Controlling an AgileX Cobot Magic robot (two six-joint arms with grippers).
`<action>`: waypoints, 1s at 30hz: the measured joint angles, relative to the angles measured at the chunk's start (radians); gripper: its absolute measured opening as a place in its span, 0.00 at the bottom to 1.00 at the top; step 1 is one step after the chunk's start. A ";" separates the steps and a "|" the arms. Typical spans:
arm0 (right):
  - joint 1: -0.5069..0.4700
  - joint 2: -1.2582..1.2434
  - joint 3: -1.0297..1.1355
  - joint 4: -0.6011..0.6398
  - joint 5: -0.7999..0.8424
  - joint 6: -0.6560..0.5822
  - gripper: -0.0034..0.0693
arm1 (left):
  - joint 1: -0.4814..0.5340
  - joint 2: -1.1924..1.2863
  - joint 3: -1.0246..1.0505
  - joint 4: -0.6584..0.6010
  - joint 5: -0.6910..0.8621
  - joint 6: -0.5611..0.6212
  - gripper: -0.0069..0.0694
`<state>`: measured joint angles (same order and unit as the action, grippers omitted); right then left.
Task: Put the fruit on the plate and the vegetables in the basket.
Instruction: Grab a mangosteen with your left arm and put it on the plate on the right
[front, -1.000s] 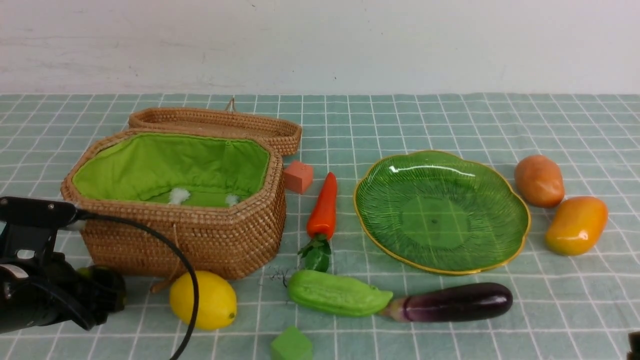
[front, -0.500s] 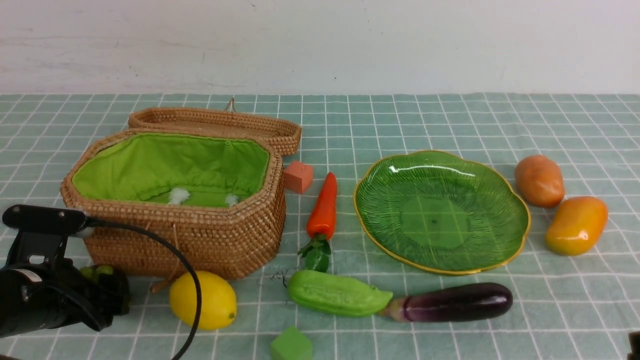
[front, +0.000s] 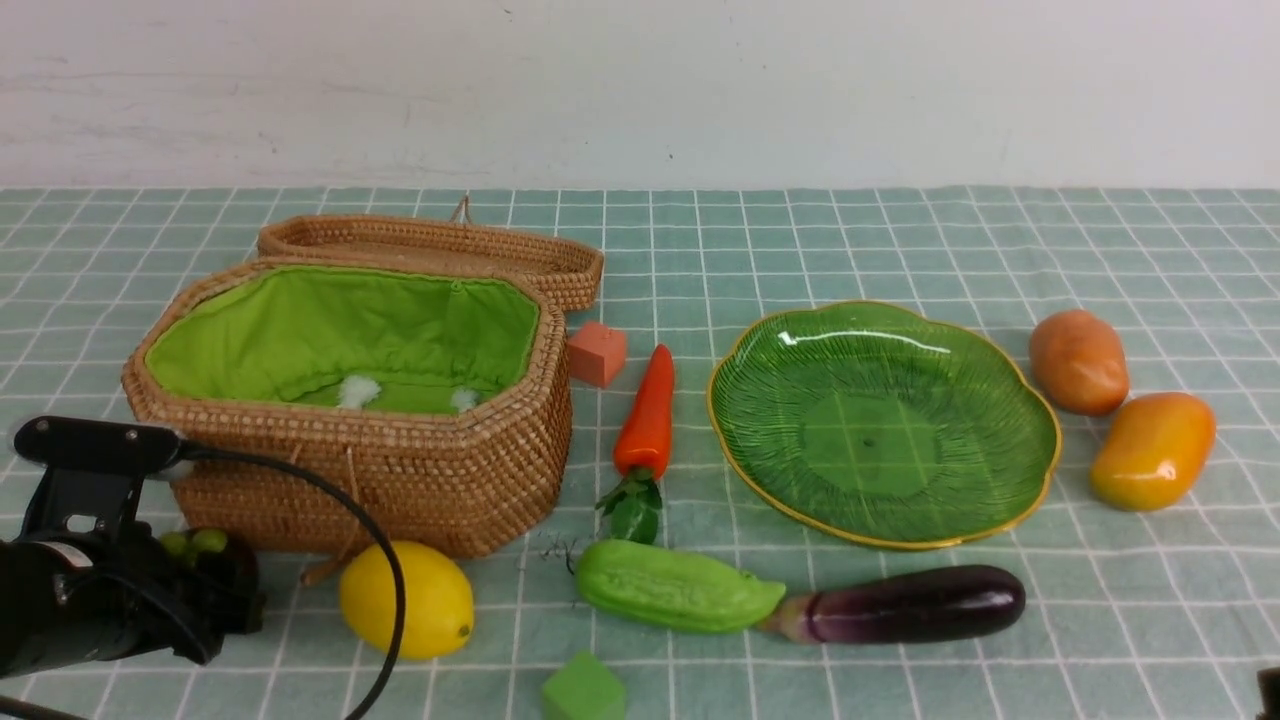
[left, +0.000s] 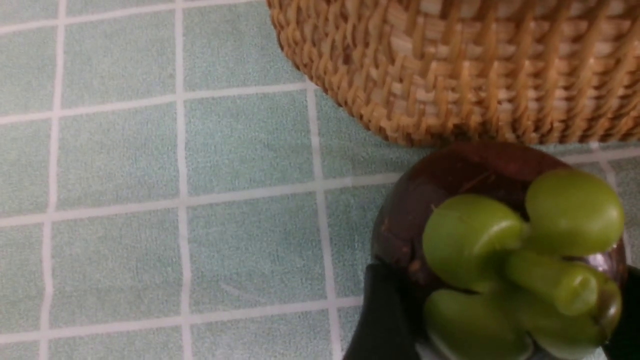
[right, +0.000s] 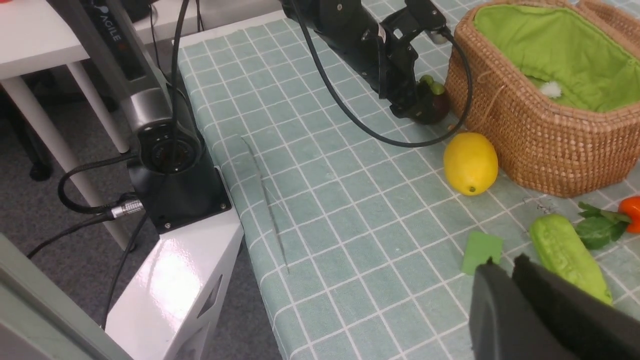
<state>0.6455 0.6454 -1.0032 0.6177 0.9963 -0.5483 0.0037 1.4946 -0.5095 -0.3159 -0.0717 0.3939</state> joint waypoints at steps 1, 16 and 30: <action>0.000 0.000 0.000 0.009 0.000 0.000 0.12 | 0.000 -0.001 0.000 0.000 0.008 0.000 0.74; 0.000 0.000 0.000 0.047 -0.009 0.000 0.12 | 0.000 -0.359 -0.002 0.000 0.401 0.000 0.74; 0.000 0.000 0.000 -0.111 -0.252 0.143 0.14 | 0.000 -0.525 -0.303 -0.012 0.827 0.009 0.74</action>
<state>0.6455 0.6454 -1.0032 0.5068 0.7442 -0.4052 0.0037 0.9694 -0.8127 -0.3276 0.7554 0.4028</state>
